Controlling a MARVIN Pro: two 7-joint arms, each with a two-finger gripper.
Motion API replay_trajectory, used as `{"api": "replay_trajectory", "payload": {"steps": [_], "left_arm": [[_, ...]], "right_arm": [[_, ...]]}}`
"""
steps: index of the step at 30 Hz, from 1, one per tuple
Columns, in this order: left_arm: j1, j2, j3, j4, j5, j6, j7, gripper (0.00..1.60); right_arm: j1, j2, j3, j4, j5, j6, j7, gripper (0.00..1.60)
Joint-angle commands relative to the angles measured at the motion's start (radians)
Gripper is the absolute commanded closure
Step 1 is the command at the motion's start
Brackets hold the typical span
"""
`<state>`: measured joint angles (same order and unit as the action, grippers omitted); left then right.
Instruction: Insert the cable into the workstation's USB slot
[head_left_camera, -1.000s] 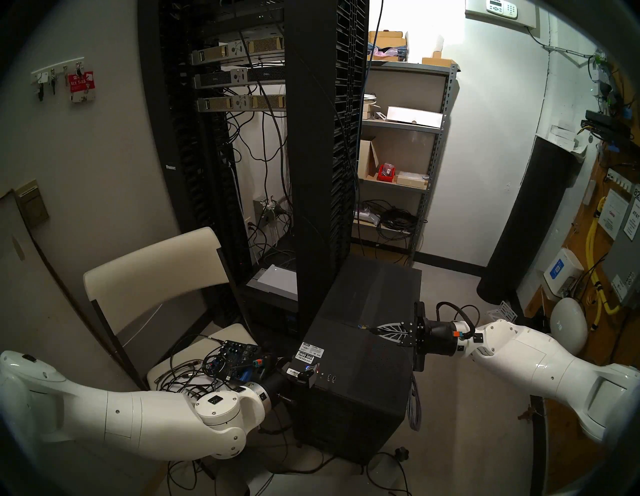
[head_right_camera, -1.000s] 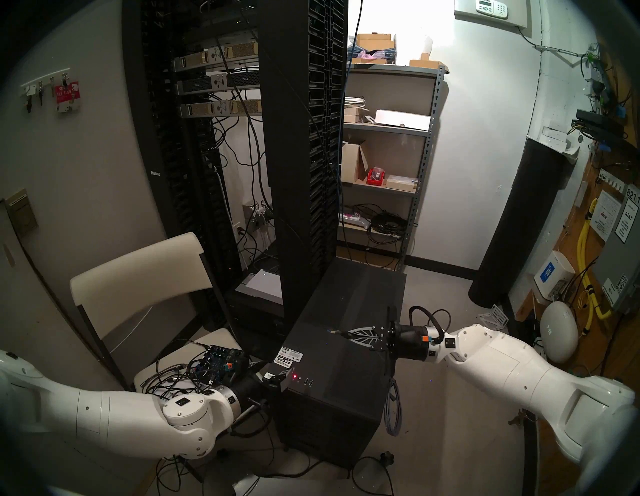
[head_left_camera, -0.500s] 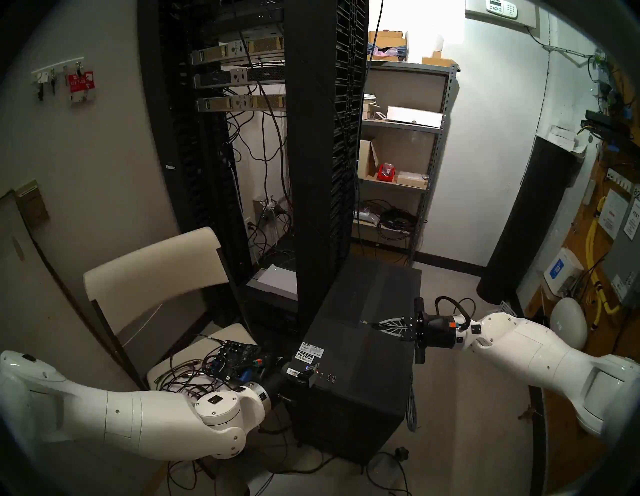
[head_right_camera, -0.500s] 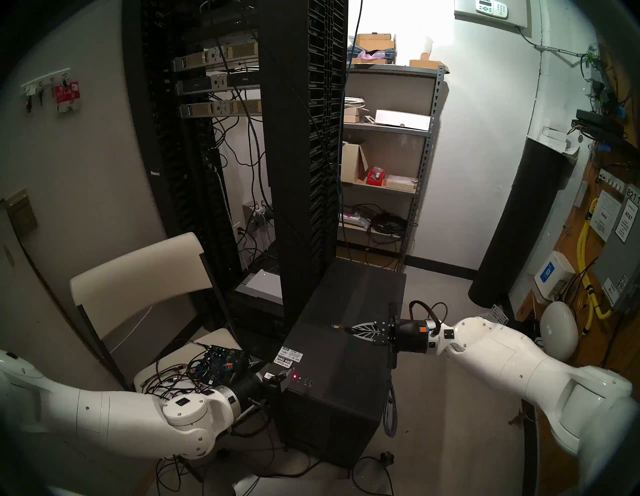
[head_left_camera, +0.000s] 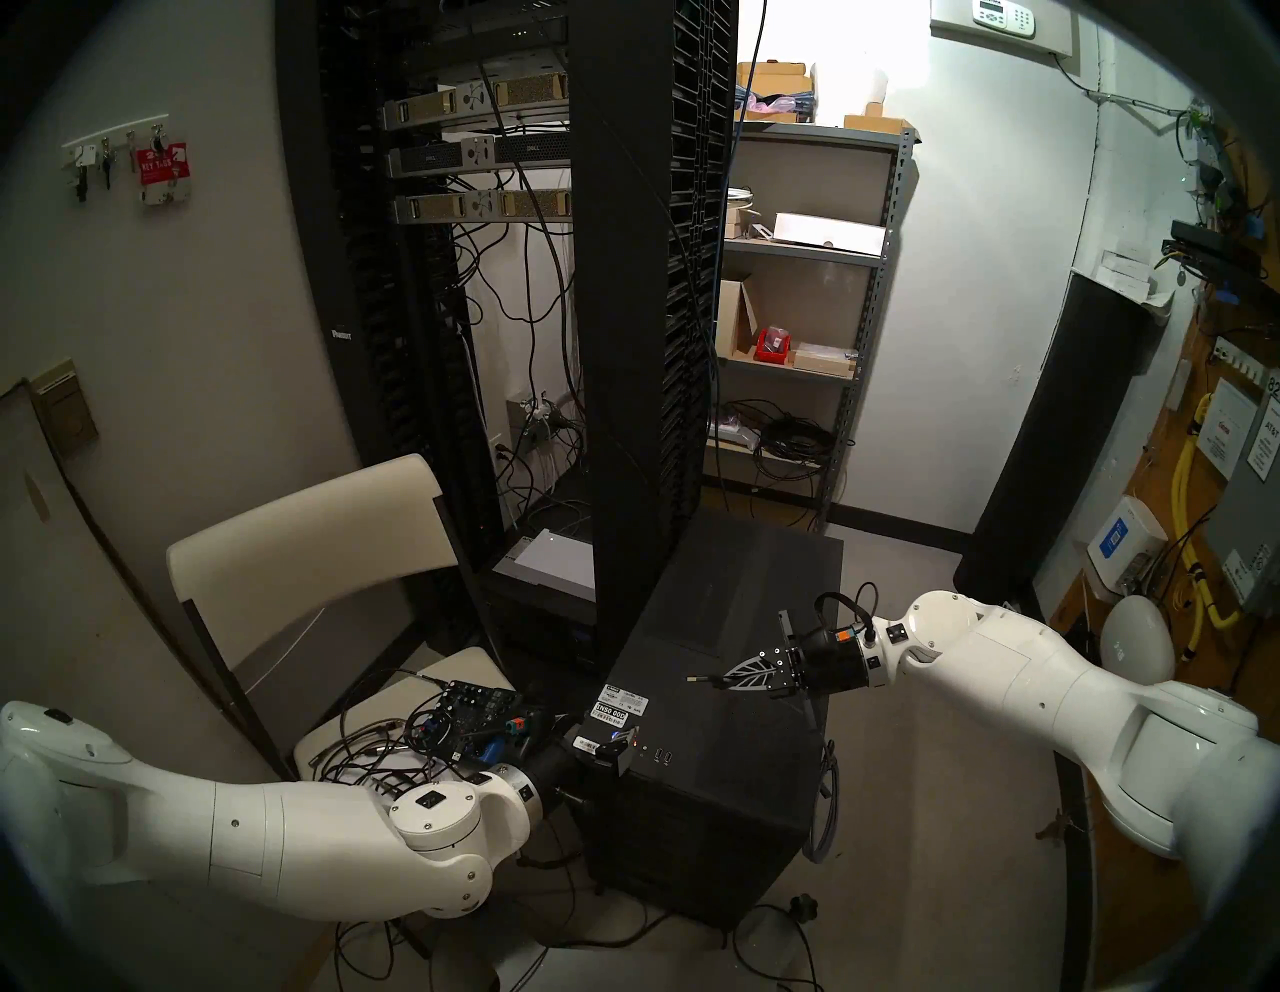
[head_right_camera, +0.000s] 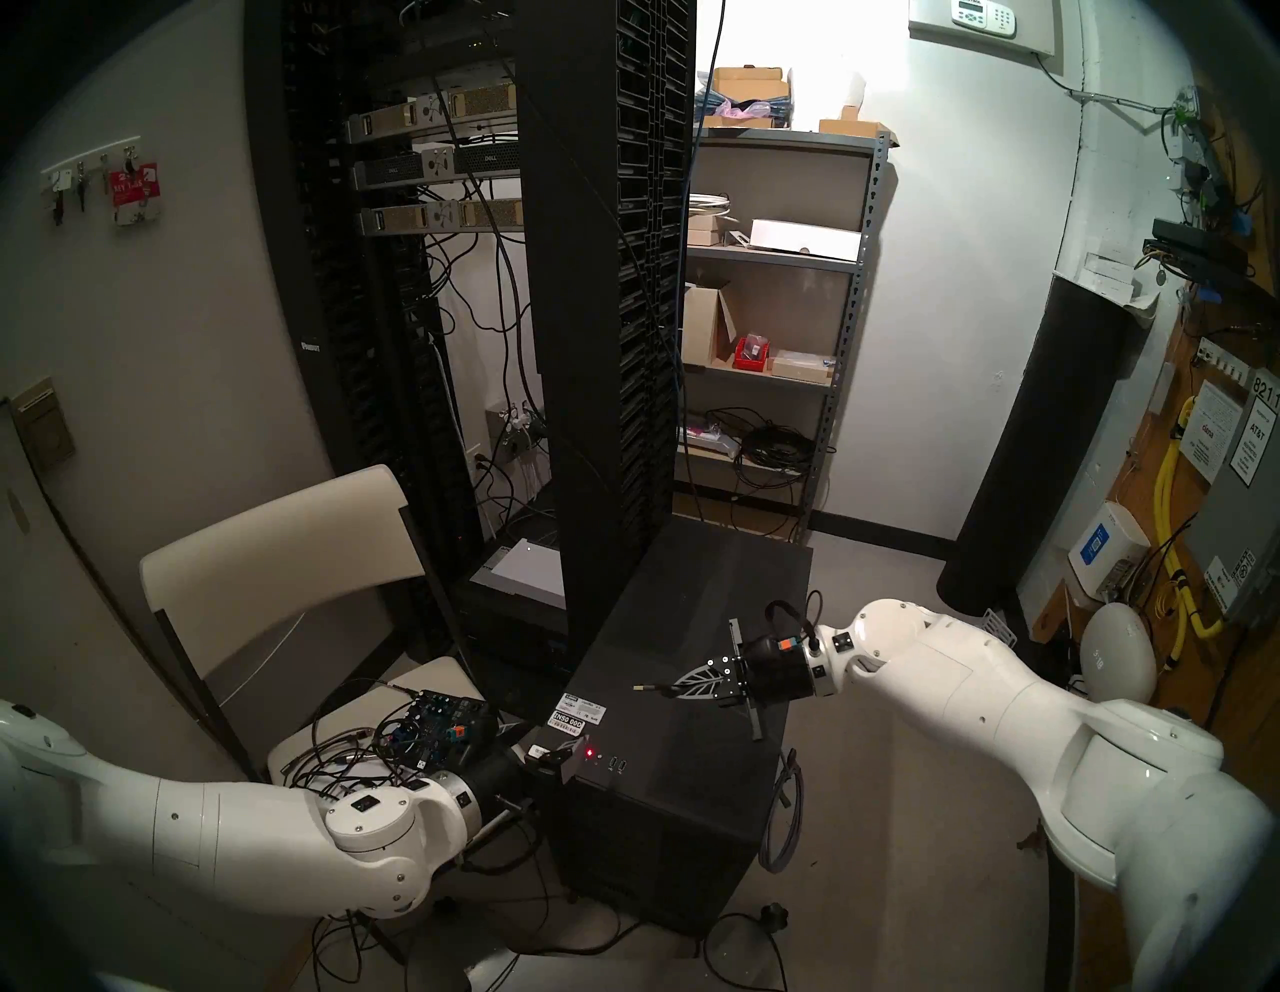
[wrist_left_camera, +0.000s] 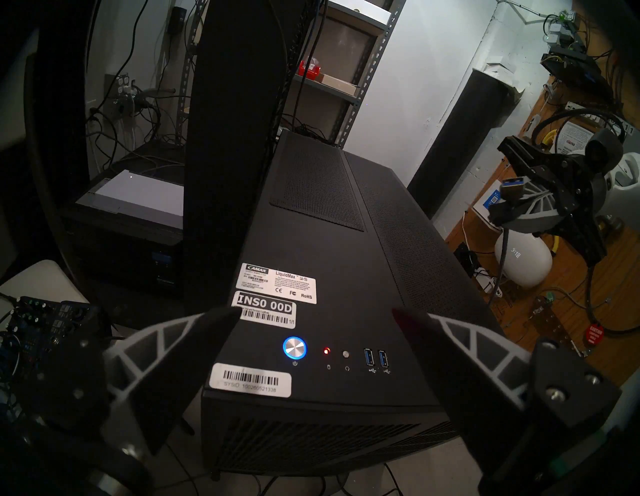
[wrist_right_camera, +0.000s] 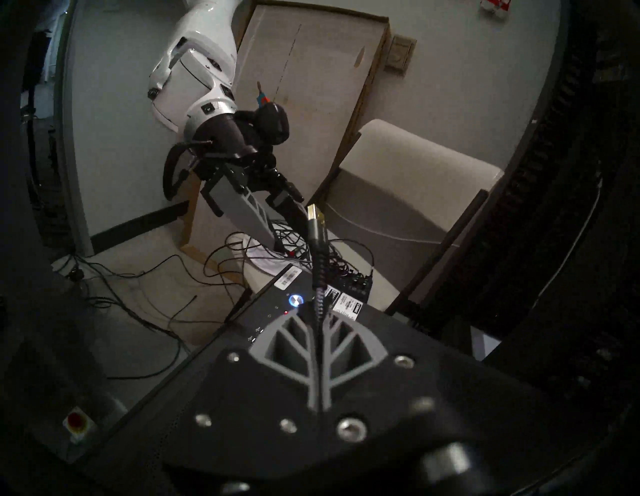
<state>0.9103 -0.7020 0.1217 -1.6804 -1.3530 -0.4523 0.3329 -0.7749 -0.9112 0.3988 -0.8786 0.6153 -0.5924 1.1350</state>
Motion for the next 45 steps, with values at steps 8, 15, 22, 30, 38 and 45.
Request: {"api": "replay_trajectory", "payload": {"steps": [8,15,22,30,38,45], "left_arm": [[-0.022,-0.009,0.003,-0.009,0.085,-0.023,0.021,0.00],[-0.067,0.001,0.025,-0.022,0.235,-0.003,0.015,0.00],[-0.123,-0.010,0.046,-0.004,0.402,0.051,0.041,0.00],[-0.181,-0.035,0.054,0.029,0.566,0.160,0.094,0.00],[-0.202,-0.087,0.065,0.065,0.686,0.276,0.147,0.00],[-0.200,-0.105,0.078,0.046,0.727,0.338,0.151,0.00]], "right_arm": [[0.098,-0.174,-0.020,0.170,-0.042,0.038,0.030,1.60],[0.106,-0.211,-0.018,0.232,-0.055,0.037,0.058,1.60],[0.118,-0.241,-0.022,0.272,-0.064,0.037,0.078,1.60],[0.136,-0.268,-0.020,0.303,-0.070,0.042,0.108,1.60],[0.146,-0.295,-0.020,0.335,-0.070,0.045,0.145,1.60],[0.160,-0.330,-0.029,0.378,-0.089,0.059,0.147,1.60]]}}
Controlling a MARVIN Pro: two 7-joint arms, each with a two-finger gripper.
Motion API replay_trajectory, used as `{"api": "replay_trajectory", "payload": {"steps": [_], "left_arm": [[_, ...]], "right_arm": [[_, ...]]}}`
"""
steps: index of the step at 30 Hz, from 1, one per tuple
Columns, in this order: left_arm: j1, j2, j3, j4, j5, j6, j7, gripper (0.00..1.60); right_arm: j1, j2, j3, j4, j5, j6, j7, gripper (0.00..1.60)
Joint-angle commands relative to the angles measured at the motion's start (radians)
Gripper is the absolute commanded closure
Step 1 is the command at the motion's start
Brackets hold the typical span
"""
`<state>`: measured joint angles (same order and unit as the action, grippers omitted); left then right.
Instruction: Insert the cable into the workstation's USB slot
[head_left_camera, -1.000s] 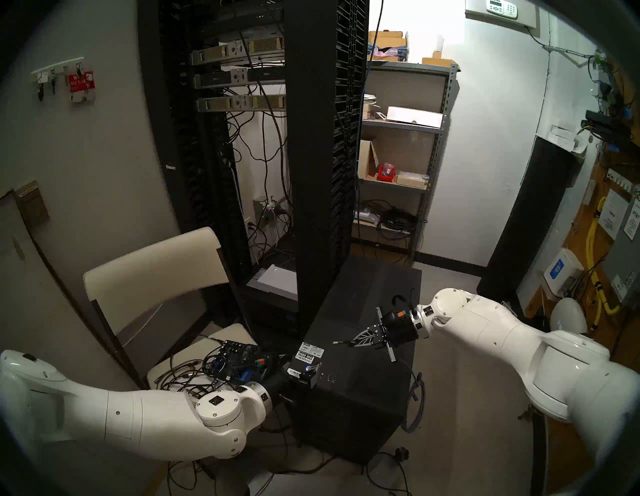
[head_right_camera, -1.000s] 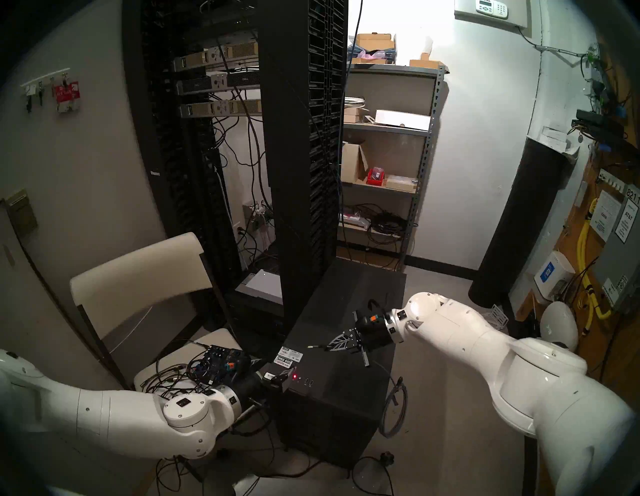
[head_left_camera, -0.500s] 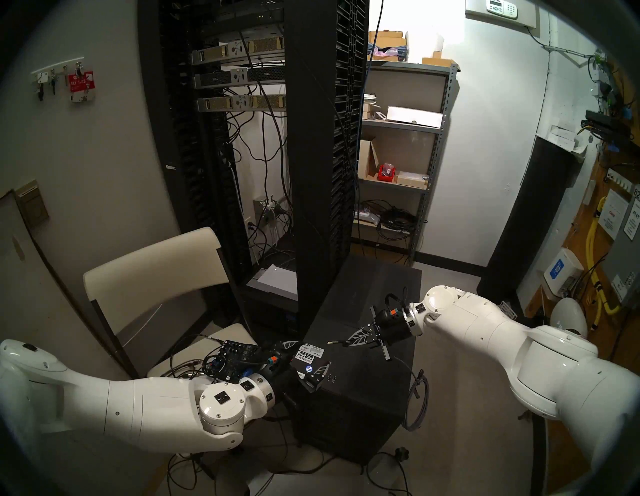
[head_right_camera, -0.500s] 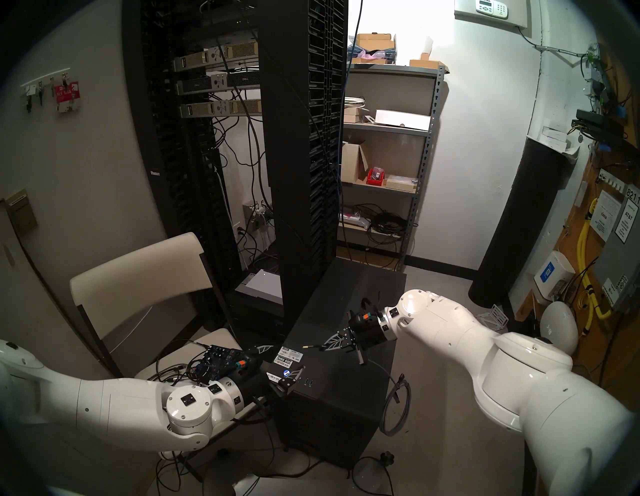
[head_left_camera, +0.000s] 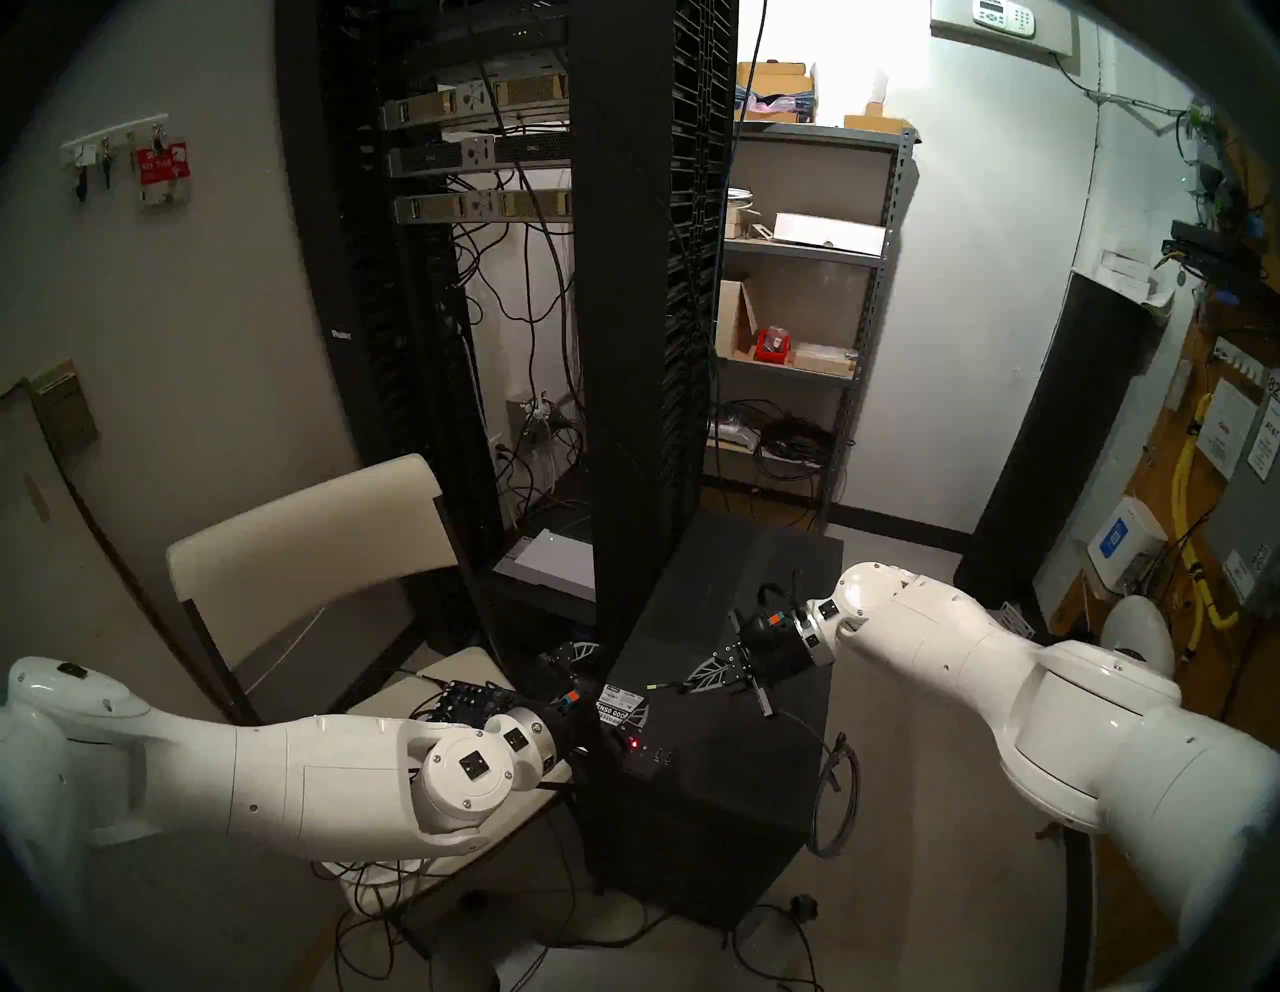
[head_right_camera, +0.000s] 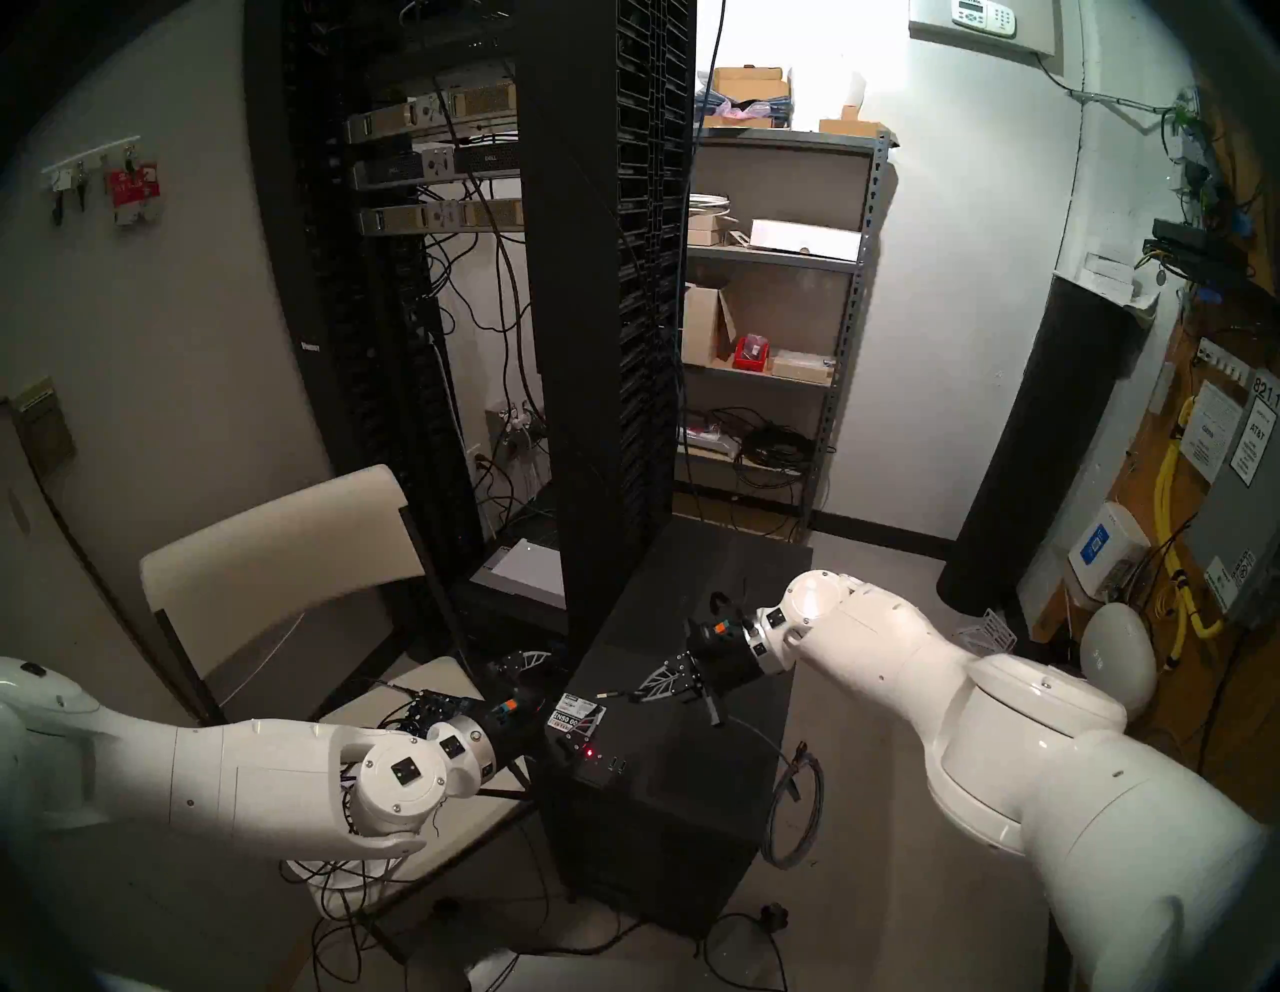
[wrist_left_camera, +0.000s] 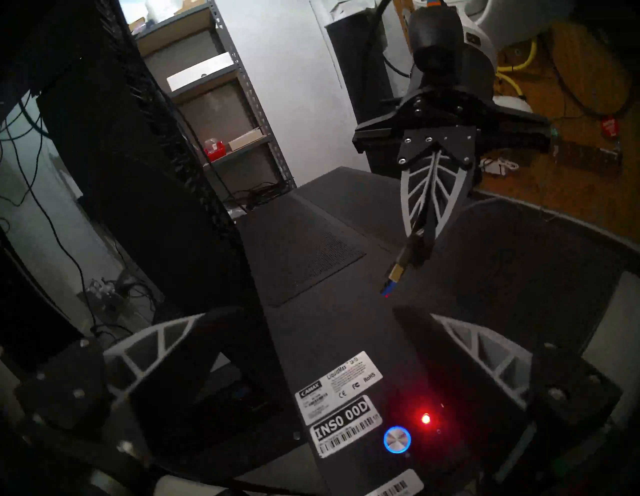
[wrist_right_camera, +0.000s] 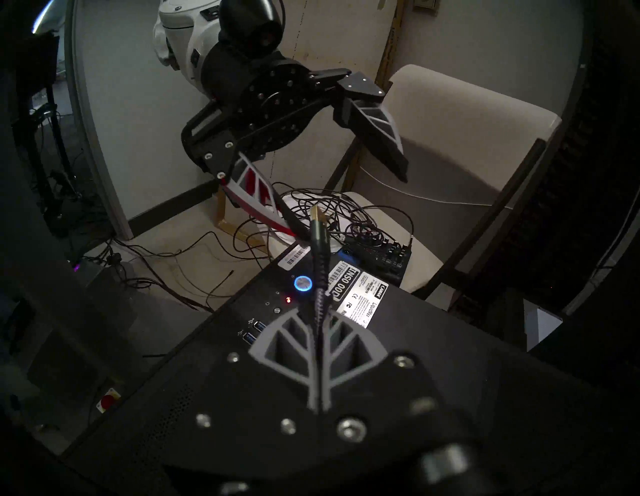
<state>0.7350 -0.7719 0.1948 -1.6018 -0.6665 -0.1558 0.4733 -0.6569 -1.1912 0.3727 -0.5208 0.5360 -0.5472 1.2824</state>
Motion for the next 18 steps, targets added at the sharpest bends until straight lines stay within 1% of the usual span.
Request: {"api": "replay_trajectory", "payload": {"steps": [1,4,5,6,8,9,10,11,12,14,15,16,18], "left_arm": [[-0.024,-0.033,0.008,-0.040,0.042,0.050,0.009,0.00],[-0.025,-0.032,0.016,-0.048,0.056,0.072,0.008,0.01],[-0.025,-0.032,0.018,-0.049,0.062,0.072,0.009,0.06],[-0.024,-0.032,0.020,-0.051,0.066,0.076,0.011,0.31],[-0.027,-0.032,0.023,-0.057,0.073,0.086,0.011,0.48],[-0.028,-0.032,0.023,-0.059,0.075,0.088,0.011,0.48],[-0.029,-0.032,0.023,-0.061,0.076,0.092,0.010,0.58],[-0.031,-0.033,0.024,-0.061,0.078,0.094,0.008,0.63],[-0.034,-0.034,0.027,-0.062,0.085,0.102,0.007,0.88],[-0.031,-0.036,0.024,-0.060,0.081,0.100,0.005,0.92],[-0.031,-0.037,0.024,-0.060,0.081,0.104,0.006,0.90],[-0.031,-0.039,0.023,-0.059,0.081,0.106,0.006,0.83],[-0.029,-0.044,0.024,-0.055,0.083,0.109,0.003,0.82]], "right_arm": [[0.046,-0.055,-0.005,0.028,-0.014,0.014,-0.001,1.60],[0.057,-0.068,-0.016,0.046,-0.039,0.021,-0.012,1.60],[0.061,-0.073,-0.023,0.051,-0.053,0.026,-0.023,1.60],[0.060,-0.079,-0.019,0.060,-0.050,0.024,-0.022,1.60],[0.063,-0.087,-0.019,0.073,-0.057,0.022,-0.018,1.60],[0.064,-0.090,-0.020,0.076,-0.061,0.021,-0.020,1.60],[0.065,-0.094,-0.020,0.082,-0.064,0.020,-0.021,1.60],[0.065,-0.096,-0.020,0.084,-0.066,0.019,-0.021,1.60],[0.065,-0.098,-0.020,0.087,-0.068,0.018,-0.021,1.60],[0.067,-0.104,-0.019,0.096,-0.073,0.012,-0.017,1.60],[0.066,-0.106,-0.016,0.099,-0.072,0.010,-0.014,1.60],[0.066,-0.107,-0.016,0.100,-0.073,0.009,-0.013,1.60],[0.066,-0.114,-0.013,0.109,-0.077,0.004,-0.010,1.60]]}}
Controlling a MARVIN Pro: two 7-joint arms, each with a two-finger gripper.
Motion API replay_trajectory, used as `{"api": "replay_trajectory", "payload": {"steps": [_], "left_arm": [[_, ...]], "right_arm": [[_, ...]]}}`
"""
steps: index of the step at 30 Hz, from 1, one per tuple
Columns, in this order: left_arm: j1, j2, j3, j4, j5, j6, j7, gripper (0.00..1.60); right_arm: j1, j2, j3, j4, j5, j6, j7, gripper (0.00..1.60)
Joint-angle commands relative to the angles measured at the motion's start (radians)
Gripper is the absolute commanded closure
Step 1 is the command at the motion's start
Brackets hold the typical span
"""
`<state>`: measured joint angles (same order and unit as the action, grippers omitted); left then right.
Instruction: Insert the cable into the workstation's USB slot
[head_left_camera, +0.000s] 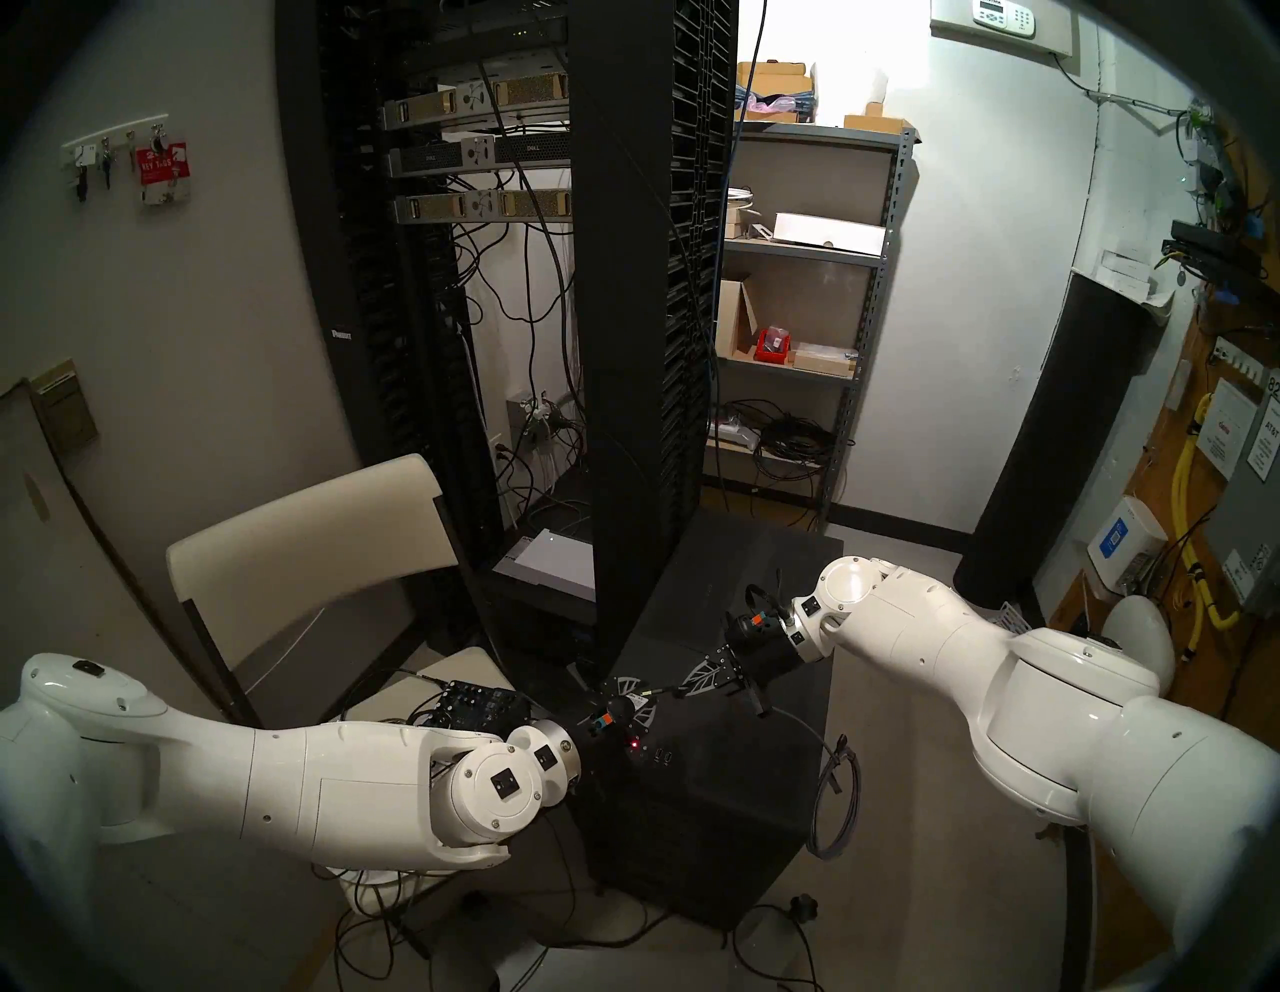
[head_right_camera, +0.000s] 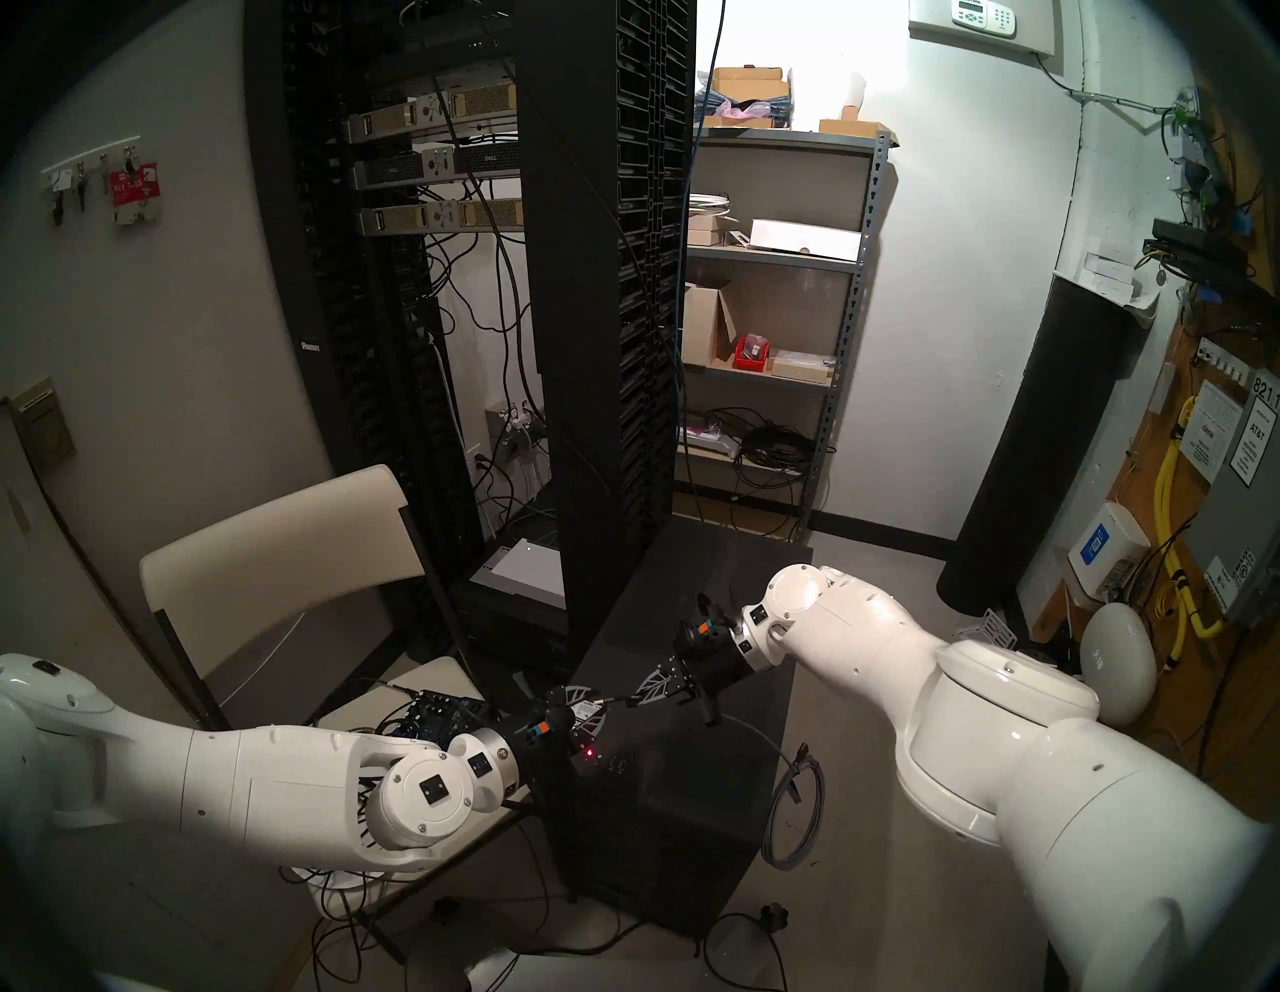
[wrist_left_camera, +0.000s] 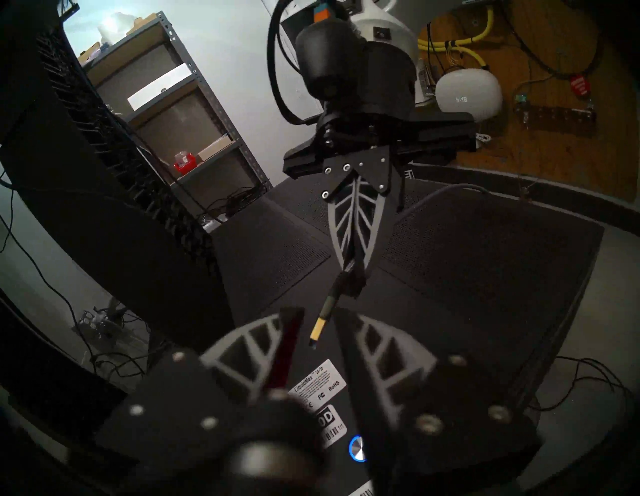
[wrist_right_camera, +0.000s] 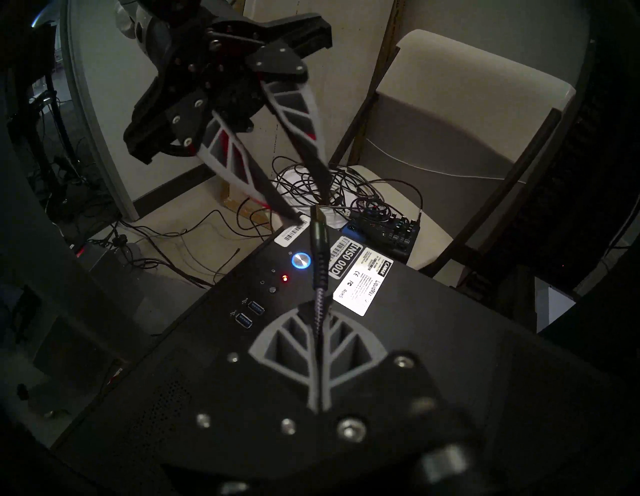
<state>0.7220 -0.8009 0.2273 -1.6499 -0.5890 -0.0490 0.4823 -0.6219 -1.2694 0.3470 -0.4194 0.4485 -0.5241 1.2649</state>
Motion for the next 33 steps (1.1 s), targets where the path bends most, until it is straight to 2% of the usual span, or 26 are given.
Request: {"api": "replay_trajectory", "payload": {"steps": [1,4,6,7,15,17,19,26,29,31,33], "left_arm": [[-0.016,-0.017,-0.008,-0.005,0.007,0.006,-0.007,0.82],[-0.013,-0.023,-0.007,0.000,0.006,0.010,-0.008,0.80],[-0.010,-0.028,-0.006,0.003,0.005,0.012,-0.010,0.61],[-0.009,-0.029,-0.006,0.003,0.006,0.013,-0.010,0.60],[-0.006,-0.036,-0.008,0.010,0.007,0.018,-0.010,0.65],[-0.005,-0.040,-0.008,0.019,0.008,0.018,-0.009,0.77],[-0.005,-0.045,-0.009,0.030,0.008,0.016,-0.011,0.83],[0.001,-0.058,-0.015,0.058,0.013,-0.004,0.001,0.80],[-0.005,-0.054,-0.019,0.054,0.012,-0.005,0.001,0.63],[-0.009,-0.051,-0.021,0.048,0.007,0.000,0.003,0.66],[-0.012,-0.048,-0.022,0.046,0.011,-0.004,0.003,0.77]], "right_arm": [[0.030,-0.038,0.014,0.011,0.010,-0.022,0.011,1.60],[0.031,-0.043,0.016,0.016,0.009,-0.026,0.015,1.60],[0.032,-0.049,0.018,0.025,0.008,-0.032,0.021,1.60],[0.033,-0.051,0.019,0.028,0.008,-0.034,0.023,1.60],[0.034,-0.055,0.027,0.034,0.010,-0.047,0.037,1.60],[0.033,-0.054,0.029,0.033,0.012,-0.048,0.041,1.60],[0.032,-0.052,0.028,0.031,0.010,-0.053,0.048,1.60],[0.027,-0.043,0.021,0.016,0.004,-0.049,0.058,1.60],[0.022,-0.040,0.018,0.009,0.004,-0.045,0.062,1.60],[0.019,-0.041,0.015,0.010,0.002,-0.044,0.062,1.60],[0.017,-0.040,0.014,0.008,0.001,-0.043,0.061,1.60]]}}
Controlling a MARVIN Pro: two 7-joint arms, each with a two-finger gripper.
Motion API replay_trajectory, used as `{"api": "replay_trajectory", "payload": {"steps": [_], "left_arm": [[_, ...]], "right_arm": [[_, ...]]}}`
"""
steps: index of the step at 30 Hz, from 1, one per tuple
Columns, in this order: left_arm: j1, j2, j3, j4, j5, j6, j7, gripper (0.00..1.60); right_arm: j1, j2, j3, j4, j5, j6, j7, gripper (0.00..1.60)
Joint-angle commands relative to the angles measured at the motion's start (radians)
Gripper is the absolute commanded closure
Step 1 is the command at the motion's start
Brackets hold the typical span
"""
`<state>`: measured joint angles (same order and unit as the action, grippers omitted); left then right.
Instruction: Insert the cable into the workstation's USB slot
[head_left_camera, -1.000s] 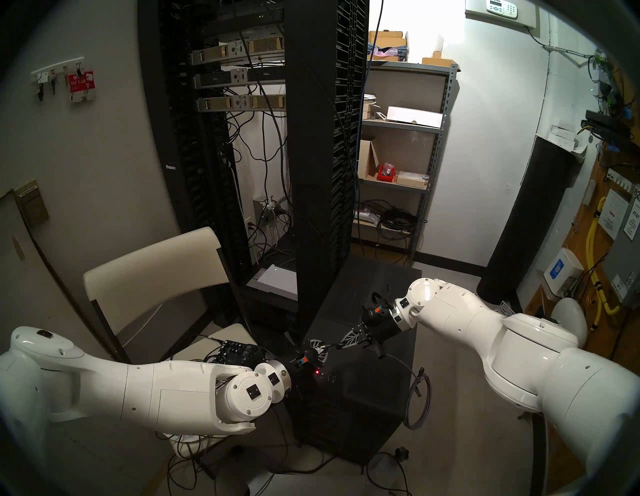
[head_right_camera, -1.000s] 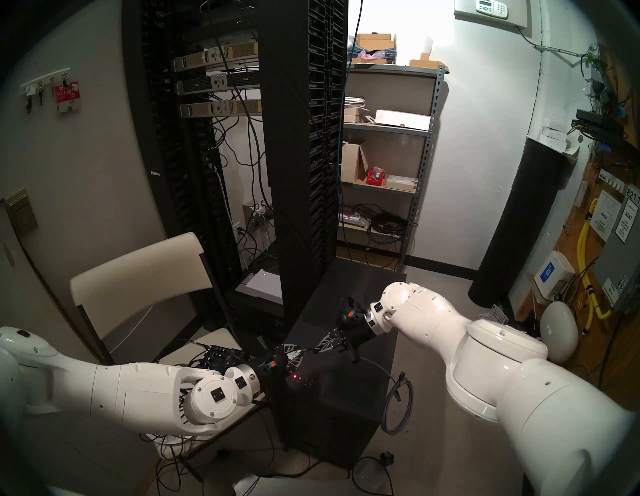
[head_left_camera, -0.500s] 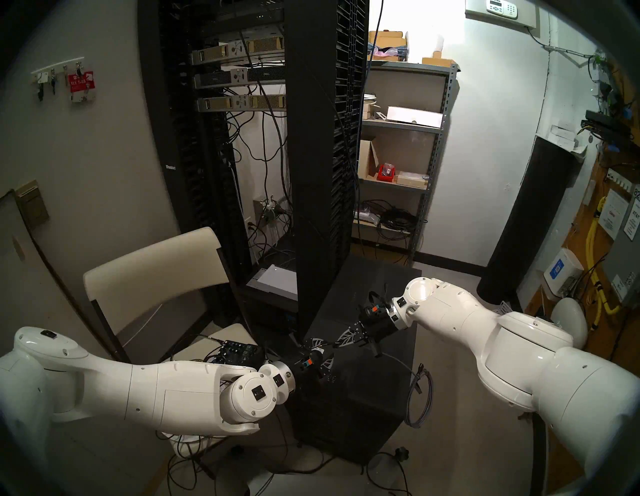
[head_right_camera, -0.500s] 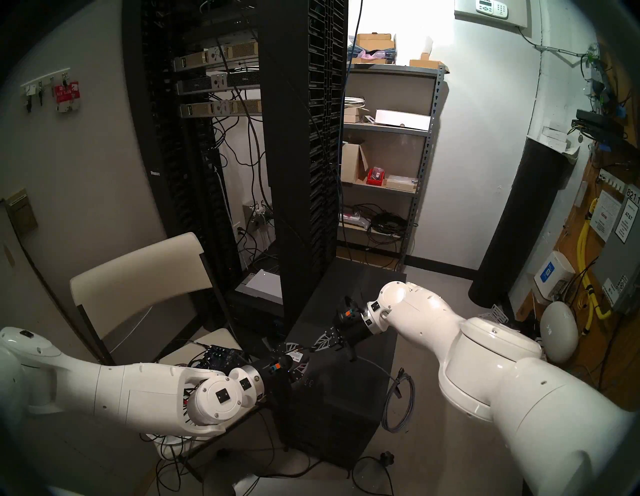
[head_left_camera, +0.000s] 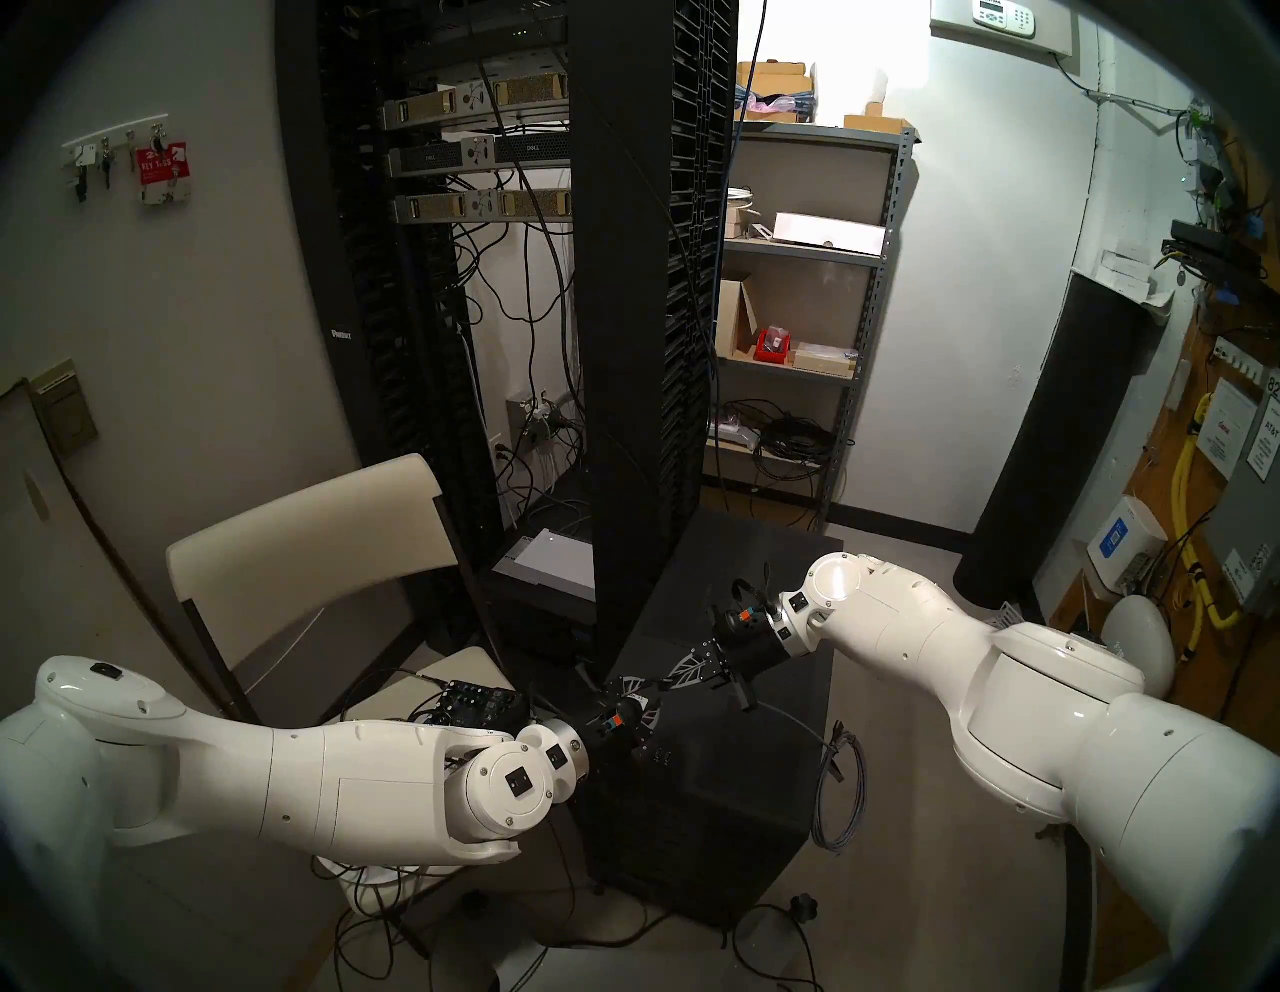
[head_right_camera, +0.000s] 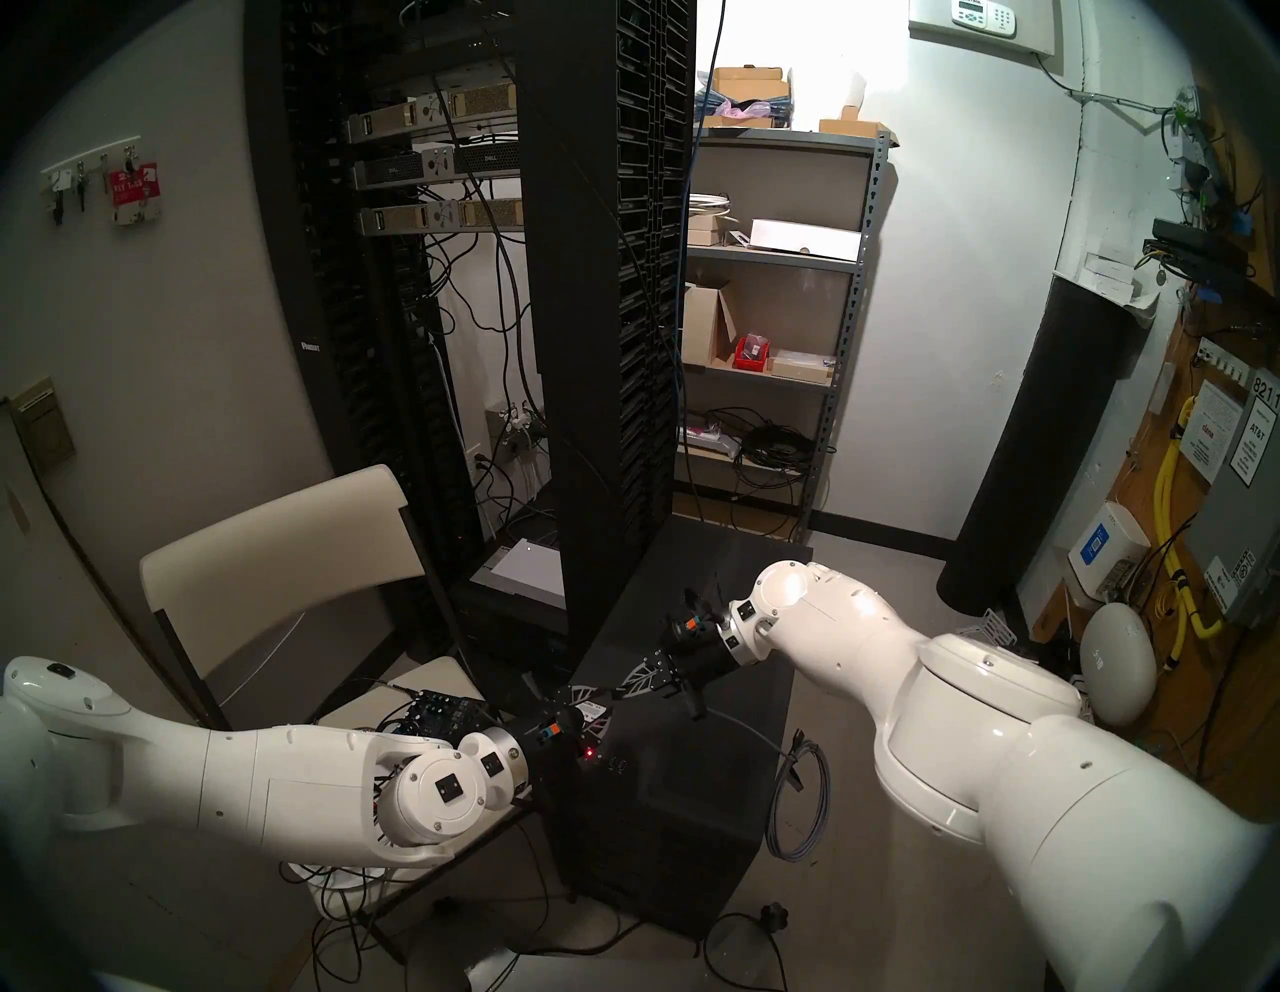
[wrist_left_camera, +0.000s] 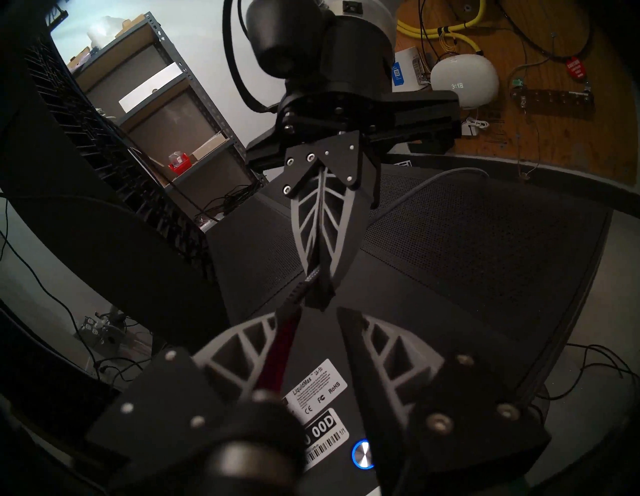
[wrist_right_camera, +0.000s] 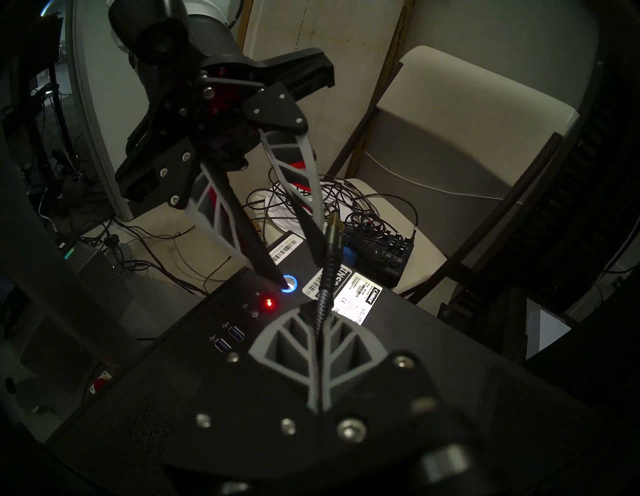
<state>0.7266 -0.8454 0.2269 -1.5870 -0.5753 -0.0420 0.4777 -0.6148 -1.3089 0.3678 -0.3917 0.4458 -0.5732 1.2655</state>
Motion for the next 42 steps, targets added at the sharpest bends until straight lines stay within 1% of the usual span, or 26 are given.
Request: {"api": "replay_trajectory", "payload": {"steps": [1,3,4,9,11,12,16,20,29,37,42], "left_arm": [[-0.018,-0.001,-0.022,-0.019,-0.003,-0.010,0.008,0.78],[-0.020,0.001,-0.022,-0.022,-0.002,-0.010,0.009,0.71],[-0.022,0.002,-0.022,-0.023,-0.002,-0.007,0.009,0.65],[-0.025,0.011,-0.024,-0.023,-0.005,-0.010,0.006,0.67],[-0.025,0.017,-0.024,-0.027,-0.003,-0.019,0.006,0.64],[-0.025,0.020,-0.023,-0.031,-0.003,-0.018,0.006,0.60],[-0.028,0.031,-0.022,-0.047,0.000,-0.017,0.005,0.63],[-0.031,0.039,-0.019,-0.057,0.002,-0.013,-0.001,0.61],[-0.027,0.037,-0.014,-0.051,-0.005,-0.007,-0.011,0.62],[-0.017,0.035,-0.002,-0.051,-0.012,-0.003,-0.023,0.59],[-0.018,0.021,-0.001,-0.026,-0.005,-0.002,-0.016,0.61]], "right_arm": [[0.010,-0.001,-0.008,-0.020,0.004,0.007,0.061,1.60],[0.012,-0.001,-0.012,-0.021,0.002,0.010,0.067,1.60],[0.011,-0.001,-0.013,-0.022,0.002,0.011,0.067,1.60],[0.009,-0.005,-0.021,-0.014,0.003,0.015,0.064,1.60],[0.010,-0.007,-0.025,-0.007,0.002,0.016,0.062,1.60],[0.010,-0.008,-0.026,-0.004,0.003,0.016,0.061,1.60],[0.015,-0.016,-0.032,0.015,0.000,0.017,0.054,1.60],[0.022,-0.025,-0.039,0.037,-0.004,0.012,0.049,1.60],[0.032,-0.041,-0.044,0.074,0.004,-0.005,0.058,1.60],[0.041,-0.050,-0.049,0.083,0.001,-0.015,0.052,1.60],[0.041,-0.047,-0.048,0.064,0.007,-0.015,0.067,1.60]]}}
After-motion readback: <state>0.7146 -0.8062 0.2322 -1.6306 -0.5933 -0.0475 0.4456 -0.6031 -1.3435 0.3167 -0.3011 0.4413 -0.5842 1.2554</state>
